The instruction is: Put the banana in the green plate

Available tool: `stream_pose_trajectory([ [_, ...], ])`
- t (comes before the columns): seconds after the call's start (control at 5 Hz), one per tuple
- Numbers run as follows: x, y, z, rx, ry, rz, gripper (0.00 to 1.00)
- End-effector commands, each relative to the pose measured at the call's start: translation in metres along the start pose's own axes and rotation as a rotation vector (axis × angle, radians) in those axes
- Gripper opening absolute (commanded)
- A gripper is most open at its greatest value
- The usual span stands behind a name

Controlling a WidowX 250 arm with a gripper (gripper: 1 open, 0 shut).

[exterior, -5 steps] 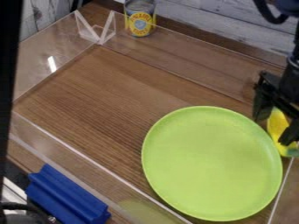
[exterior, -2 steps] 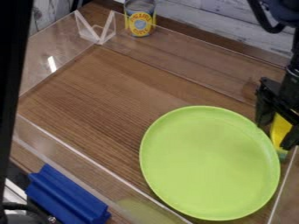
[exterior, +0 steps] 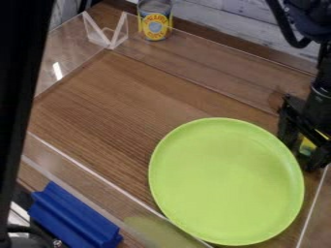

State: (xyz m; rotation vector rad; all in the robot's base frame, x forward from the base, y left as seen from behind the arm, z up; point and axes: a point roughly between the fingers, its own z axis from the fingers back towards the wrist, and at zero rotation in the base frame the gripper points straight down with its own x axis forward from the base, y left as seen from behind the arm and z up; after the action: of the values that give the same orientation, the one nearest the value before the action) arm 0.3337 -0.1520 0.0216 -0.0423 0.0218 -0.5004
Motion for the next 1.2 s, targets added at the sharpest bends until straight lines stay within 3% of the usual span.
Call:
stream_pose_trajectory([
  [0.0, 0.0072, 0.0009, 0.0104, 0.003, -0.039, 0.0, 1.0],
  [1.0, 0.0137, 0.0062, 0.0055, 0.003, -0.019, 0.003, 1.0],
])
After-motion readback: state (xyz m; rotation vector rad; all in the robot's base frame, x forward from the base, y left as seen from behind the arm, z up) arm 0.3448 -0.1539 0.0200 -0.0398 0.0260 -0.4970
